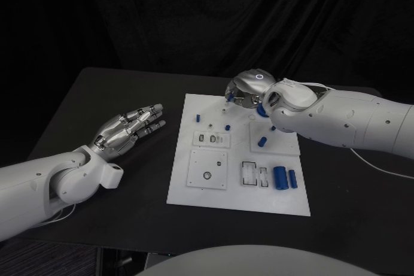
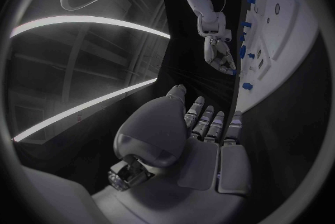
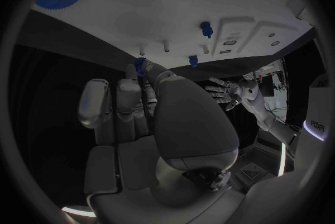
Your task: Assemble the parts on the task board
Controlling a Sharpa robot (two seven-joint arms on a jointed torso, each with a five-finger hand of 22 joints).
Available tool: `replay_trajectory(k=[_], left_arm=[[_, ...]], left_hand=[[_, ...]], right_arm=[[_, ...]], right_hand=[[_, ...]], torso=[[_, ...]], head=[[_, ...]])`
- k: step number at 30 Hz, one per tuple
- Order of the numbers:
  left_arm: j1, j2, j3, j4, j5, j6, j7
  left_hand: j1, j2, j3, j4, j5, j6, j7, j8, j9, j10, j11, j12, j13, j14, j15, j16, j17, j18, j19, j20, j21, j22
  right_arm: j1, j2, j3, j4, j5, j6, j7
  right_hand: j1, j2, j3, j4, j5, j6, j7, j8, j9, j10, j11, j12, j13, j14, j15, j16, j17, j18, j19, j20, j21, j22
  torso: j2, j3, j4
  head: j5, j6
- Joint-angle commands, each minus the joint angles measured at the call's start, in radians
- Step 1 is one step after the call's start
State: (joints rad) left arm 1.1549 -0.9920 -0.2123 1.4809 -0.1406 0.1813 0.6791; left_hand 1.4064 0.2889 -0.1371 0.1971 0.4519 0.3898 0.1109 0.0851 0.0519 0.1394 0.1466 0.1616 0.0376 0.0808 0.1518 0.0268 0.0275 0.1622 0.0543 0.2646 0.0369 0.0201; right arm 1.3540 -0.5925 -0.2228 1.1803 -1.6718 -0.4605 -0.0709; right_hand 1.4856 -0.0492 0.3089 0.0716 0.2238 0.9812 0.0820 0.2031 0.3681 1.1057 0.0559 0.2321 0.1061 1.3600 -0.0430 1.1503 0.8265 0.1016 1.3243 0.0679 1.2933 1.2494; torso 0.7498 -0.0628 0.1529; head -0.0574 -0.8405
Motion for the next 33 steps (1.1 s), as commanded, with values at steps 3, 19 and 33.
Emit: replay_trajectory(k=[3, 19, 33], left_arm=[[0.001, 0.006, 0.001, 0.000, 0.000, 0.016, 0.179], [0.001, 0.016, 0.001, -0.008, 0.000, 0.023, 0.175], [0.001, 0.018, 0.001, -0.012, 0.000, 0.027, 0.171]], left_hand=[[0.009, -0.001, 0.003, -0.001, 0.006, 0.008, 0.000, 0.004, 0.002, 0.008, -0.001, 0.007, 0.002, 0.005, 0.000, 0.003, 0.001, 0.019, 0.002, -0.002, 0.005, 0.000], [0.009, -0.001, 0.004, -0.001, 0.006, 0.008, 0.001, 0.004, 0.002, 0.008, 0.000, 0.007, 0.001, 0.004, 0.000, 0.003, 0.001, 0.019, 0.002, -0.002, 0.005, 0.000], [0.009, -0.001, 0.005, -0.002, 0.005, 0.008, 0.002, 0.004, 0.002, 0.008, 0.001, 0.006, 0.001, 0.004, 0.001, 0.003, 0.001, 0.019, 0.002, -0.001, 0.005, 0.000]], right_arm=[[0.004, 0.024, 0.001, -0.027, -0.004, 0.049, -0.041], [0.004, 0.075, 0.001, -0.076, -0.004, 0.134, -0.071], [0.003, 0.064, 0.001, -0.069, -0.004, 0.123, -0.070]], right_hand=[[-0.013, 0.003, -0.007, 0.003, -0.013, -0.015, -0.001, -0.010, 0.000, -0.015, 0.001, -0.009, -0.002, 0.000, 0.004, -0.009, -0.008, -0.011, -0.001, 0.003, -0.009, -0.005], [-0.016, 0.002, -0.008, 0.008, -0.032, -0.026, -0.001, -0.018, 0.008, -0.039, 0.008, -0.024, -0.004, -0.017, 0.009, -0.029, -0.034, -0.007, -0.017, 0.008, -0.030, -0.021], [-0.017, 0.001, -0.008, 0.008, -0.033, -0.029, -0.001, -0.020, 0.009, -0.042, 0.010, -0.026, -0.005, -0.018, 0.011, -0.029, -0.033, -0.006, -0.019, 0.009, -0.033, -0.022]], torso=[[0.000, 0.0002, 0.0026], [-0.002, -0.0002, 0.0021], [-0.003, -0.0011, 0.0024]], head=[[-0.005, -0.002], [-0.009, -0.009], [-0.007, -0.013]])
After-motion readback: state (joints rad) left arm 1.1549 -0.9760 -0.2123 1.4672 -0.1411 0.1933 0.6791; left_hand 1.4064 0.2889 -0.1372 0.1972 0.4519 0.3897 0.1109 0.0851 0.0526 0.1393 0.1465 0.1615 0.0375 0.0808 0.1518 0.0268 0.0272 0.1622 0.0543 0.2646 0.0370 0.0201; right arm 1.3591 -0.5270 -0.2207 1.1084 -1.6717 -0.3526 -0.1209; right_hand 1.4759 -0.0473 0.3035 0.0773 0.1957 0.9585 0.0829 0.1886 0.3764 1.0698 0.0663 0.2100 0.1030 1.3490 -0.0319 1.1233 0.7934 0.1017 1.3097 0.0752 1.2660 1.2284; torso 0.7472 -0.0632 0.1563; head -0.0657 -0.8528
